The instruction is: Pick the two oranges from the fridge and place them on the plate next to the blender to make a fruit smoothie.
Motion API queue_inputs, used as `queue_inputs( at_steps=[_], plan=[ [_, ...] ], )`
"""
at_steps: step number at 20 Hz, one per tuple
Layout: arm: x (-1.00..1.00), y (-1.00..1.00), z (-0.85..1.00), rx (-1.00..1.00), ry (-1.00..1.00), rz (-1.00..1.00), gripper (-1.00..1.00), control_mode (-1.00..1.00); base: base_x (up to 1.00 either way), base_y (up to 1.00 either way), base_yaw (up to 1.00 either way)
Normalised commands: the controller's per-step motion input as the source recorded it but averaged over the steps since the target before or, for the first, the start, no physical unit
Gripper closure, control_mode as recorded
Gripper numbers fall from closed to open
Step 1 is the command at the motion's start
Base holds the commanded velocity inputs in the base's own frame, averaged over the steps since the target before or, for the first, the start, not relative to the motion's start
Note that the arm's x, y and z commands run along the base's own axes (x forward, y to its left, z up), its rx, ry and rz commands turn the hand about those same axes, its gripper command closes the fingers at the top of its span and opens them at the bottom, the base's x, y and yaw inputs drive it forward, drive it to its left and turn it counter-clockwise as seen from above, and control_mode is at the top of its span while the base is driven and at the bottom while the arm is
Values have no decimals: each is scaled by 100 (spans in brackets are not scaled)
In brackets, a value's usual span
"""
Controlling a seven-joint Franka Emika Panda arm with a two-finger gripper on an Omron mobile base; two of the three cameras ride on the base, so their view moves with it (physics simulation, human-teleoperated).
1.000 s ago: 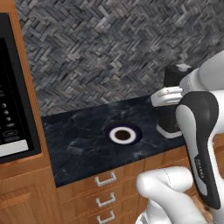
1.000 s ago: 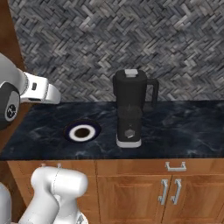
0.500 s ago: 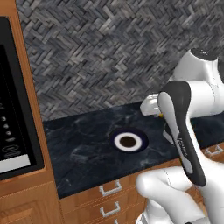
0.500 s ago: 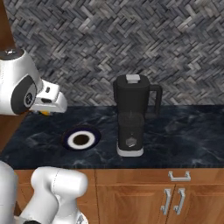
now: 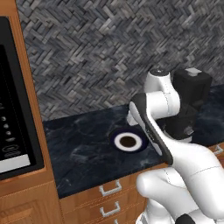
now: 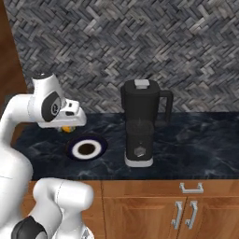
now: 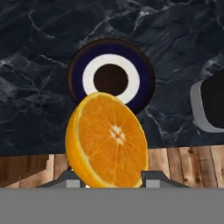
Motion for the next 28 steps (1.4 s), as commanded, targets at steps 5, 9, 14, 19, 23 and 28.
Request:
queue_inputs(
  at_steps=[5,9,14,19,23,28],
  plan=[
    [64,3,-100,11,2,0,100,-100,0,0,0],
    [66,11,-86,5,1,0,100,-100,0,0,0],
    [74,17,-55,-8,6,0,100,-100,0,0,0],
    [69,11,-63,-4,7,0,-100,-100,0,0,0],
    [20,0,-1,0,-1,0,-100,-100,0,0,0],
    [-1,0,26,0,0,0,-100,-100,0,0,0]
  ],
)
